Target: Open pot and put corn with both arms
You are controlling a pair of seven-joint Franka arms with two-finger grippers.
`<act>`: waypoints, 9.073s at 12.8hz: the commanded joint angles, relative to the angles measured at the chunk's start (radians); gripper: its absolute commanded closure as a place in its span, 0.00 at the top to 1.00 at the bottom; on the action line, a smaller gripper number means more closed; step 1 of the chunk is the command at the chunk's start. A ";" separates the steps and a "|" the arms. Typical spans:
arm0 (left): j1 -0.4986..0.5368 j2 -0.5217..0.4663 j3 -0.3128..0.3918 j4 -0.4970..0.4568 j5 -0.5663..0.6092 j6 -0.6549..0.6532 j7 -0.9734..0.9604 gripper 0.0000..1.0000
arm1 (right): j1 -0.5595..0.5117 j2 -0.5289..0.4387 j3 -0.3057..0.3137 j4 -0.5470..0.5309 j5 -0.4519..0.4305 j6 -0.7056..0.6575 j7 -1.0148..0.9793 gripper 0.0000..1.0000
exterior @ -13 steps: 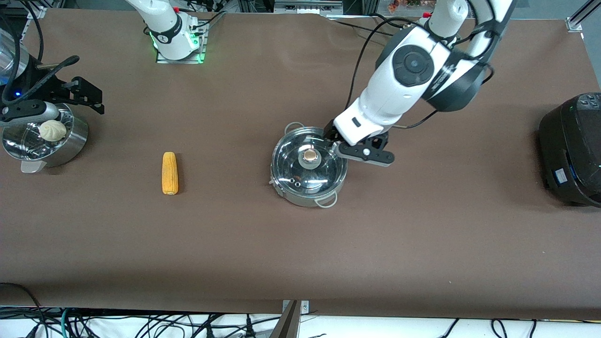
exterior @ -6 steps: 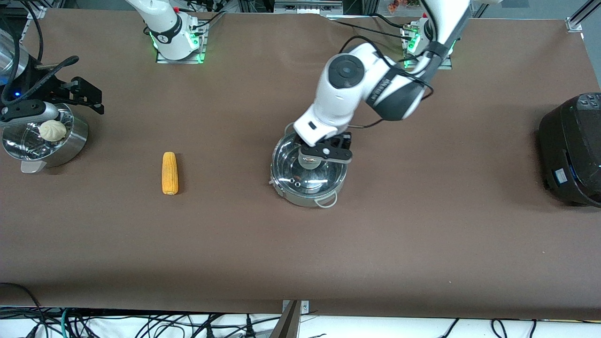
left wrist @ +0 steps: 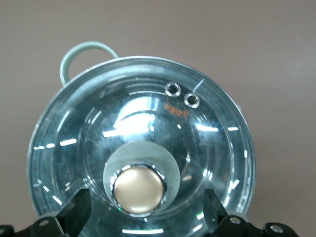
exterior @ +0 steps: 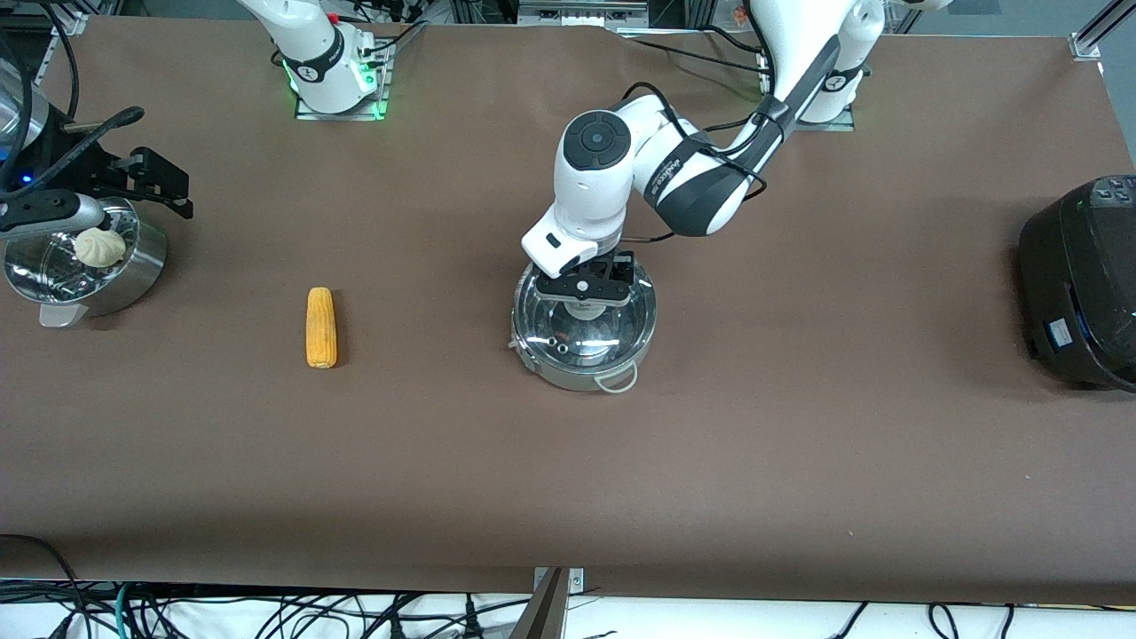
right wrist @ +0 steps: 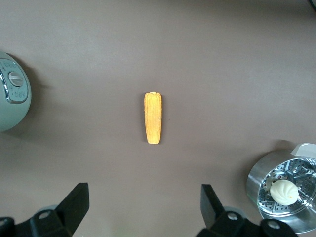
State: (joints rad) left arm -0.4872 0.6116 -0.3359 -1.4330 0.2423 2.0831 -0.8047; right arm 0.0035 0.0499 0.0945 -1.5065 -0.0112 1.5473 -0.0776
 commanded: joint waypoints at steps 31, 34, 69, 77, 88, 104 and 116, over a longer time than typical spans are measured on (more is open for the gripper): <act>0.197 -0.239 -0.005 0.042 -0.023 -0.372 0.126 0.12 | -0.013 0.160 0.004 -0.151 -0.015 0.282 0.015 1.00; 0.382 -0.262 -0.005 0.025 -0.130 -0.380 0.327 0.12 | -0.008 0.237 0.005 -0.254 -0.015 0.454 0.016 1.00; 0.717 -0.294 -0.005 -0.640 -0.041 0.236 0.733 1.00 | 0.559 0.640 0.013 0.227 -0.001 0.396 0.824 0.05; 0.711 -0.362 -0.055 -0.091 -0.191 -0.529 0.727 1.00 | 0.639 0.777 0.013 0.387 0.000 0.511 0.949 0.24; 0.711 -0.553 -0.002 0.013 -0.277 -0.713 0.682 1.00 | 0.612 0.739 0.014 0.388 0.005 0.374 0.967 0.77; 0.418 -0.638 0.357 -0.170 -0.264 -0.561 0.691 1.00 | 0.051 0.006 0.026 -0.181 0.014 0.093 0.146 1.00; 0.426 -0.641 0.367 -0.170 -0.264 -0.610 0.690 1.00 | -0.054 -0.033 0.048 -0.136 -0.001 0.019 0.024 1.00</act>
State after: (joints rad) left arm -0.0584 -0.0333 0.0237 -1.6233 -0.0075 1.5025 -0.1166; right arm -0.0371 0.0153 0.1329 -1.6571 -0.0204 1.5871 -0.0561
